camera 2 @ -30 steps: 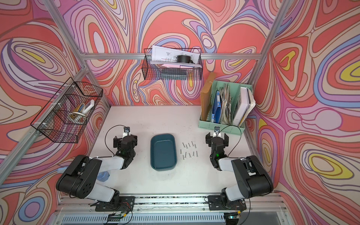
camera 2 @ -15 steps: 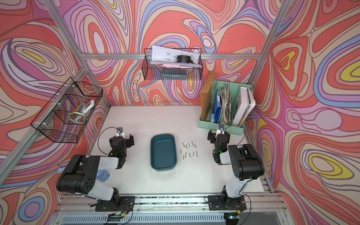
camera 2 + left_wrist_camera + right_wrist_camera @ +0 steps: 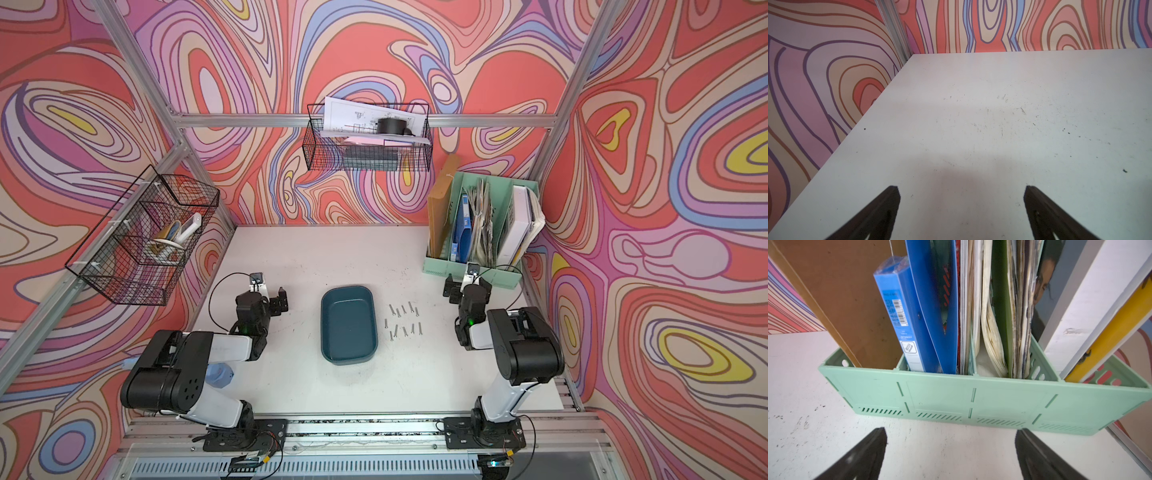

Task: Take out the screws from the storage box
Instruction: Reset both arms

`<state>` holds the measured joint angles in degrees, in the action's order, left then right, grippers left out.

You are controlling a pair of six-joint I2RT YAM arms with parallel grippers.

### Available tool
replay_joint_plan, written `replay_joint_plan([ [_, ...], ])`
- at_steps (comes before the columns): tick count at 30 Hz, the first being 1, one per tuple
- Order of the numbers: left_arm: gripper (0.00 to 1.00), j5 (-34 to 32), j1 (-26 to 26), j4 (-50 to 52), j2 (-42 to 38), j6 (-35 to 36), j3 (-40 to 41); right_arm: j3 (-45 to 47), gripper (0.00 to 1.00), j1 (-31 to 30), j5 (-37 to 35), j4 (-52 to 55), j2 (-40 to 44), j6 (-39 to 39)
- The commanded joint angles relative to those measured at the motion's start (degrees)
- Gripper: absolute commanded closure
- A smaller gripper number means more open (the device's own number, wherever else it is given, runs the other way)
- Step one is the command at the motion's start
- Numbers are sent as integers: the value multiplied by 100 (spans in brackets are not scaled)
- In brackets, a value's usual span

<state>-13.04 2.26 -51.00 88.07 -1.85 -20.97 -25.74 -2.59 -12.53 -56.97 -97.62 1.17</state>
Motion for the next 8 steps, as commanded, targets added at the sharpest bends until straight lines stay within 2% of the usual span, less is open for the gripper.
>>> replay_joint_plan([
  [1, 1, 68, -24, -80, 0, -53, 22, -18, 2, 22, 32, 6, 8, 46],
  [8, 1, 64, -24, -115, 6, -61, 20, -19, 2, 30, 45, 18, 15, 49],
])
